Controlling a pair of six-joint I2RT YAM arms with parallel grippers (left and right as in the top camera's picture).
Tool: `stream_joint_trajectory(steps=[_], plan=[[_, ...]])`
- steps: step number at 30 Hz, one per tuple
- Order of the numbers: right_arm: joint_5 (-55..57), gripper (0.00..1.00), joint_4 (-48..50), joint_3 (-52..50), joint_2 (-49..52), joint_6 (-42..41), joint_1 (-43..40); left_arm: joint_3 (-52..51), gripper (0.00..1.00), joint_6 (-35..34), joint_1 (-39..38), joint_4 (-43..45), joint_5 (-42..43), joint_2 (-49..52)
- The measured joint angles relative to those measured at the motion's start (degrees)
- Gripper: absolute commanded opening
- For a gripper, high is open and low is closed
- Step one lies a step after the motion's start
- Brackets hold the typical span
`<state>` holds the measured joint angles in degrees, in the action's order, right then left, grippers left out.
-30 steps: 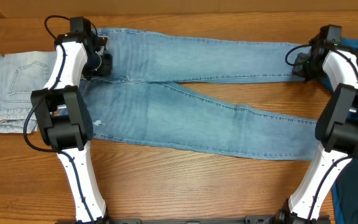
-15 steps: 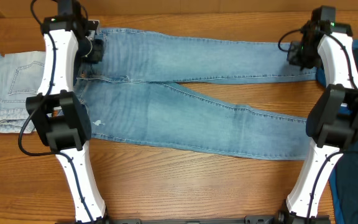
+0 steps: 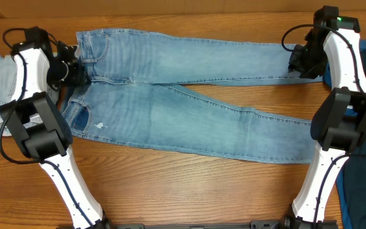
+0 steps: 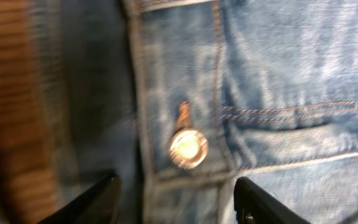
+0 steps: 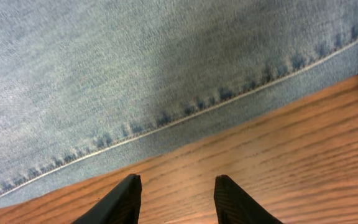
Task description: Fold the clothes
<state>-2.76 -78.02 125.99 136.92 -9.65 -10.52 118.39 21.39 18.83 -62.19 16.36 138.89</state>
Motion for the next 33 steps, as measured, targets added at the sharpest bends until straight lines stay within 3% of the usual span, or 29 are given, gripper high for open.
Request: stream_joint_trajectory(steps=[4, 12, 21, 25, 30, 31, 33], plan=[[0.0, 0.42, -0.7, 0.0, 0.0, -0.2, 0.0, -0.7, 0.51, 0.3, -0.1, 2.0, 3.6, 0.0], [0.0, 0.43, -0.7, 0.0, 0.0, -0.2, 0.0, -0.7, 0.04, 1.2, 0.0, 1.3, 4.3, 0.0], [0.0, 0.43, -0.7, 0.0, 0.0, -0.4, 0.0, 1.9, 0.04, 0.5, 0.0, -2.9, 3.8, 0.0], [0.0, 0.43, -0.9, 0.0, 0.0, -0.4, 0.0, 9.9, 0.04, -4.8, -0.1, -5.1, -2.1, 0.0], [0.0, 0.43, -0.9, 0.0, 0.0, -0.5, 0.0, 10.0, 0.04, -9.1, 0.0, -3.5, -7.3, 0.0], [0.0, 0.42, -1.0, 0.0, 0.0, -0.4, 0.0, 9.4, 0.04, -9.3, 0.0, -2.9, -7.5, 0.0], [0.0, 0.29, -1.4, 0.0, 0.0, -0.2, 0.0, 7.9, 0.04, -9.5, 0.0, -2.1, -8.0, 0.0]])
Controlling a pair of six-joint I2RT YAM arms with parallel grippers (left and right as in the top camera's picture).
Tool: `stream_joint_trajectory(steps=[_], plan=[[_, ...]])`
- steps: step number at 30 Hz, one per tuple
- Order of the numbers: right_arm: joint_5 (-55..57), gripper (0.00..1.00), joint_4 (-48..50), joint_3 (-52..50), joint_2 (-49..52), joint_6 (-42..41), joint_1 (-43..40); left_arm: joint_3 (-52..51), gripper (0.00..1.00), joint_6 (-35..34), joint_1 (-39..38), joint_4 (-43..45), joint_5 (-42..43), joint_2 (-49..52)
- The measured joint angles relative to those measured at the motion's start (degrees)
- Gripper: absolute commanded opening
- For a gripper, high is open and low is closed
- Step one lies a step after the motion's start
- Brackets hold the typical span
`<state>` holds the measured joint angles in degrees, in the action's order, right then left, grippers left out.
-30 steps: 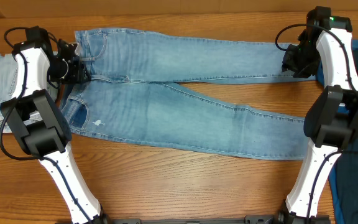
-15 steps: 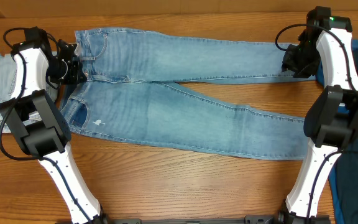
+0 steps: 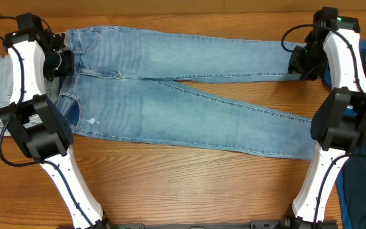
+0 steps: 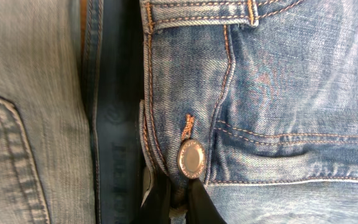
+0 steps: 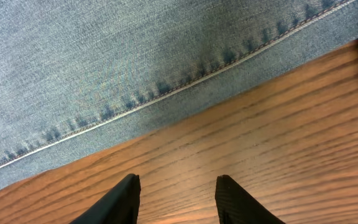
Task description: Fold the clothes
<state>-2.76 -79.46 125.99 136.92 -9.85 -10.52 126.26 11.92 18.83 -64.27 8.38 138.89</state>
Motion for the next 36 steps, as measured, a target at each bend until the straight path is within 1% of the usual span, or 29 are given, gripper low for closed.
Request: stream_joint_trajectory(steps=[1, 2, 4, 7, 12, 13, 14, 15, 16, 18, 21, 26, 27, 28, 29, 30, 31, 33, 35, 36], plan=[[0.0, 0.23, -1.2, 0.0, 0.0, 0.7, 0.0, -0.5, 0.04, 0.0, 0.0, 0.1, -0.2, 0.0], [0.2, 0.22, -2.0, 0.0, 0.0, 0.8, 0.0, -0.9, 0.04, 0.0, 0.0, 0.2, -0.5, 0.0], [1.8, 0.23, -3.8, 0.0, 0.0, 0.8, 0.0, -1.0, 0.04, 0.0, 0.0, 0.2, -0.7, 0.0], [4.3, 0.27, -5.4, 0.0, 0.0, 0.6, -0.7, -1.1, 0.04, -1.6, 0.0, 0.2, -3.8, 0.0], [4.7, 0.27, -6.1, 0.0, 0.0, -0.3, -3.5, -1.1, 0.04, -3.6, 0.0, 0.3, -7.1, 0.0], [4.7, 0.27, -6.3, 0.0, 0.0, -0.4, -4.0, -1.1, 0.05, -4.0, 0.0, 0.3, -7.3, 0.0], [4.7, 0.28, -6.5, 0.0, 0.0, -0.4, -4.4, -1.1, 0.44, -4.6, 0.0, 0.3, -7.5, 0.0], [4.7, 0.29, -6.7, 0.0, 0.0, -0.4, -4.5, -1.1, 0.65, -5.0, 0.0, 0.3, -7.6, 0.0], [4.7, 0.30, -6.7, 0.0, 0.0, -0.4, -4.4, -1.1, 0.68, -5.5, 0.0, 0.3, -7.7, 0.0], [4.7, 0.30, -6.8, 0.0, 0.0, 0.1, -4.3, -1.1, 0.84, -5.9, 0.1, 0.6, -9.3, 0.0], [4.7, 0.31, -6.9, 0.0, 0.0, 0.6, -4.3, -1.1, 0.91, -6.0, 0.4, 0.6, -10.7, 0.0], [4.7, 0.31, -6.9, 0.0, 0.0, 0.9, -4.3, 1.4, 0.91, -6.8, 0.5, -2.8, -10.8, 0.0], [4.7, 0.31, -6.9, 0.0, 0.0, 0.9, -4.3, 3.1, 0.88, -7.3, 0.5, -3.1, -10.8, 0.0], [4.7, 0.31, -6.9, 0.0, 0.0, 0.9, -4.3, 4.1, 0.82, -7.5, 0.5, -3.1, -10.8, 0.0], [4.7, 0.31, -6.9, 0.0, 0.0, 0.9, -4.3, 4.6, 0.73, -7.8, 0.5, -3.5, -10.8, 0.0], [4.7, 0.31, -7.3, 0.0, 0.0, 0.9, -4.3, 4.7, 0.45, -8.5, 0.5, -4.4, -10.8, 0.0], [4.7, 0.31, -8.1, 0.0, 0.0, 0.9, -4.3, 4.7, 0.38, -8.8, 0.6, -5.3, -10.8, 0.0], [4.7, 0.32, -10.5, 0.0, 0.0, 0.8, -4.4, 4.7, 0.40, -9.9, 0.5, -7.4, -10.5, 0.0], [4.7, 0.32, -12.6, 0.0, 0.0, 0.4, -5.0, 4.7, 0.45, -10.3, 0.5, -8.6, -8.1, -0.1], [4.6, 0.33, -13.5, 0.0, 0.0, 0.3, -5.5, 4.7, 0.46, -10.5, 0.5, -8.8, -6.7, -0.6]])
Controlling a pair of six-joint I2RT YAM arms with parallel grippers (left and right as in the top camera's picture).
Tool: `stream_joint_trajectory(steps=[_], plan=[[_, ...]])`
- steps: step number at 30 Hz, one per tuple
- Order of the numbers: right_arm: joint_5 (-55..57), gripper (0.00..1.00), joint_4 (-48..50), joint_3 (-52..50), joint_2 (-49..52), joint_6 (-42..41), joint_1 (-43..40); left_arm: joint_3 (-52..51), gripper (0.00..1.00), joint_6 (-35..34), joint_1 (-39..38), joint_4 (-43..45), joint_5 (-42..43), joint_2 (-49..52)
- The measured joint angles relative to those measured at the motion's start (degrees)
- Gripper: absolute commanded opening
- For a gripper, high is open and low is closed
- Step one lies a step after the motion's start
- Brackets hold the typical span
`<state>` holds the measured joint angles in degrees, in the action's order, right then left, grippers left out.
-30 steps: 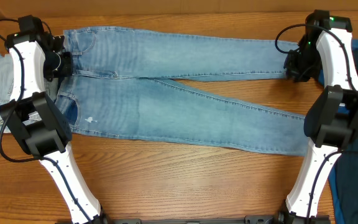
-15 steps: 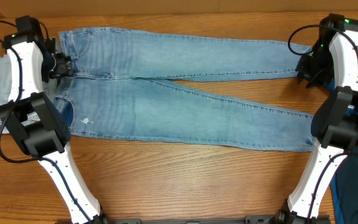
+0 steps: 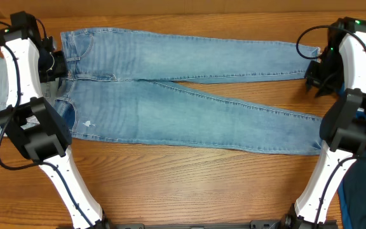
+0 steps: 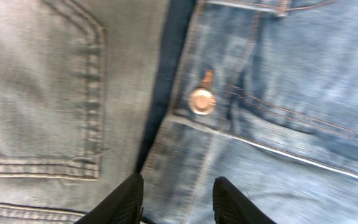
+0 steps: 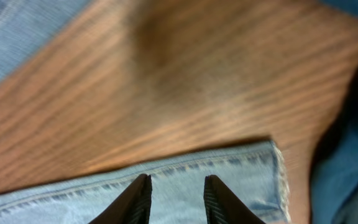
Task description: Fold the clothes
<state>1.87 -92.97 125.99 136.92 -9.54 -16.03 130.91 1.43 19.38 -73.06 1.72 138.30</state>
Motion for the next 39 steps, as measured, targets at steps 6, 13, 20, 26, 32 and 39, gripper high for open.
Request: stream_joint_trajectory(steps=[6, 13, 20, 26, 32, 39], plan=[[-1.6, 0.43, -0.1, 0.0, -5.2, -1.2, -3.8, 0.0, 0.57, -1.4, -0.3, -4.5, 6.1, -14.4], [-1.0, 0.54, 0.0, 0.0, -24.7, -5.6, -3.4, 0.7, 0.66, -5.7, -8.8, -12.2, 4.5, -31.4], [-2.9, 0.68, 1.8, -3.8, -26.1, -4.2, -0.6, -5.7, 0.82, -8.7, -21.0, -4.1, -2.8, -31.4], [-3.2, 0.66, 6.0, -20.9, -26.0, -9.6, -0.8, -24.5, 0.86, -10.4, -20.9, -0.2, -1.7, -30.7], [-3.1, 0.68, 8.7, -35.1, -25.9, -17.1, -0.9, -37.7, 1.00, -13.1, -20.3, 4.5, -0.8, -30.3], [-3.1, 0.69, 14.1, -45.4, -25.9, -27.1, -3.4, -45.1, 1.00, -14.9, -18.0, 11.4, 0.2, -30.3]])
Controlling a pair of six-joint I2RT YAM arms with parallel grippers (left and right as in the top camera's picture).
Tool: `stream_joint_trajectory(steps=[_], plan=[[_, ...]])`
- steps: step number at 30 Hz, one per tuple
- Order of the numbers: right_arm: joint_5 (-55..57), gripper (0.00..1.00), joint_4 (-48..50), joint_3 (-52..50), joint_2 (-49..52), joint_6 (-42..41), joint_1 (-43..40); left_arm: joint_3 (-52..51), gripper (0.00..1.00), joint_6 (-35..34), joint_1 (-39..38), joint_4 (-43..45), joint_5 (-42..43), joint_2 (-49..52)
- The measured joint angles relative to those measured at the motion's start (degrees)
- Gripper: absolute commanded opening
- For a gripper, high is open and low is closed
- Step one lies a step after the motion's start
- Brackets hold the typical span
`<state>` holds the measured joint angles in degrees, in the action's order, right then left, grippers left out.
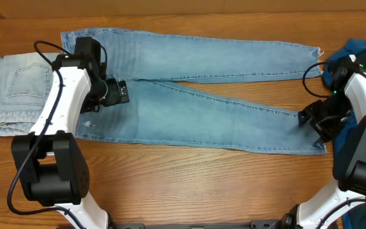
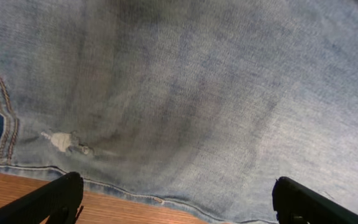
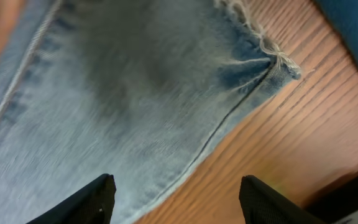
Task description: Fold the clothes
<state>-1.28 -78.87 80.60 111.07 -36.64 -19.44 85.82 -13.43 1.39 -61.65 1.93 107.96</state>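
Note:
Light blue jeans [image 1: 202, 121] lie flat across the table, waist at the left and both legs running right. My left gripper [image 1: 118, 91] hovers open over the thigh of the near leg. In the left wrist view its fingers [image 2: 61, 199] stand wide apart above the denim, near a small frayed spot [image 2: 64, 142] and the leg's lower seam. My right gripper [image 1: 305, 119] is open at the near leg's end. The right wrist view shows the frayed hem [image 3: 263, 56] ahead of the fingers [image 3: 95, 202], with bare wood between them.
A folded pair of pale jeans [image 1: 11, 89] lies at the table's left edge. A dark blue garment sits at the right edge, behind the right arm. The wooden table [image 1: 189, 191] shows in front of the jeans.
My left gripper has moved from the waistband button at the far left to the near leg's thigh and stands wider open. My right gripper went from the far leg's hem to the near leg's hem.
My left gripper was open over the waist button, then shut on the waistband there, with the jeans shifted left. It was then open again beside the button. My right gripper stayed open by the far leg's end. Both now hover open over the near leg.

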Motion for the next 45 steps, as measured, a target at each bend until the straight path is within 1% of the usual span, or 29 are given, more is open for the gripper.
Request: stream_joint_trajectory(steps=[5, 10, 11, 12, 14, 15, 18, 20, 21, 25, 27, 28, 31, 33, 34, 35, 37, 38, 39, 41, 45], plan=[[0.1, 0.70, 6.8, -6.8, 0.0, -5.1, -0.4, -0.3, 1.00, 0.0, 0.0, 3.7, 0.0, 0.0], [1.9, 0.72, 9.8, -9.9, 0.0, -10.2, -0.9, -0.3, 1.00, 0.0, 0.0, 4.7, 0.0, 0.0], [2.1, 0.80, 10.8, -10.4, 0.0, -11.2, -1.8, -0.3, 1.00, 0.0, 0.0, 4.8, 0.0, 0.0], [1.9, 0.84, 11.2, -10.8, 0.0, -11.3, -2.3, -0.3, 1.00, 0.0, 0.0, 5.2, 0.0, 0.0], [0.7, 0.84, 12.9, -12.5, -1.1, -11.6, -4.5, -0.3, 1.00, 0.0, 0.0, 5.6, 0.0, 0.0], [-0.8, 0.83, 14.8, -14.2, -2.2, -11.2, -5.8, -0.3, 1.00, 0.0, 0.0, 5.6, 0.0, 0.0], [-6.0, 0.72, 21.0, -18.5, -4.4, -7.1, -8.5, -0.3, 1.00, 0.0, 0.0, 5.6, 0.0, 0.0], [-7.3, 0.29, 21.9, -19.1, -4.7, -6.1, -9.3, -0.3, 1.00, 0.0, 0.0, 5.6, 0.1, 0.0], [-7.3, 0.22, 21.9, -19.1, -4.7, -5.8, -9.3, -0.3, 1.00, 0.0, 0.0, 5.6, 0.2, 0.0], [-8.0, 0.21, 23.2, -19.2, -4.8, -5.5, -9.3, -0.3, 1.00, 0.0, 0.0, 5.6, 0.2, 0.0], [-8.1, 0.14, 23.3, -19.2, -4.8, -5.6, -9.3, -0.3, 1.00, 0.0, 0.0, 5.6, 0.2, 0.0], [-8.3, 0.12, 23.4, -19.2, -4.8, -5.5, -9.3, -0.3, 0.97, 0.0, 0.0, 5.6, 0.2, 0.0], [-8.8, 0.12, 23.9, -19.2, -4.8, -5.3, -9.3, -0.3, 0.79, -0.1, 0.0, 5.6, 0.2, 0.0], [-8.9, 0.12, 24.0, -19.2, -4.8, -5.3, -9.3, -0.3, 0.69, -1.4, 0.1, 5.6, 0.2, 0.0], [-8.8, 0.12, 24.0, -19.2, -4.8, -5.1, -9.3, -0.3, 0.70, -2.0, 0.5, 5.5, 0.2, 0.0], [-8.9, 0.13, 24.0, -19.2, -4.8, -4.8, -9.3, -0.3, 0.79, -2.8, 0.9, 5.3, 0.6, 0.0], [-8.8, 0.13, 24.0, -19.2, -4.8, -3.4, -9.3, -0.3, 0.89, -4.0, 3.1, 3.8, 1.9, 0.0], [-8.9, 0.13, 24.0, -19.2, -4.8, -2.9, -9.3, -0.3, 0.93, -4.6, 4.2, 3.1, 2.2, 0.0], [-8.9, 0.13, 24.1, -19.2, -4.8, -2.5, -9.3, -0.3, 0.95, -5.2, 5.8, 1.4, 2.3, 0.0], [-9.0, 0.13, 24.3, -19.2, -4.9, -2.1, -9.3, -0.9, 0.96, -6.9, 8.2, 1.4, 1.8, 0.0], [-9.9, 0.13, 28.0, -19.2, -5.0, -1.8, -9.2, -8.1, 0.95, -12.0, 11.8, 5.9, 0.9, 0.0]])
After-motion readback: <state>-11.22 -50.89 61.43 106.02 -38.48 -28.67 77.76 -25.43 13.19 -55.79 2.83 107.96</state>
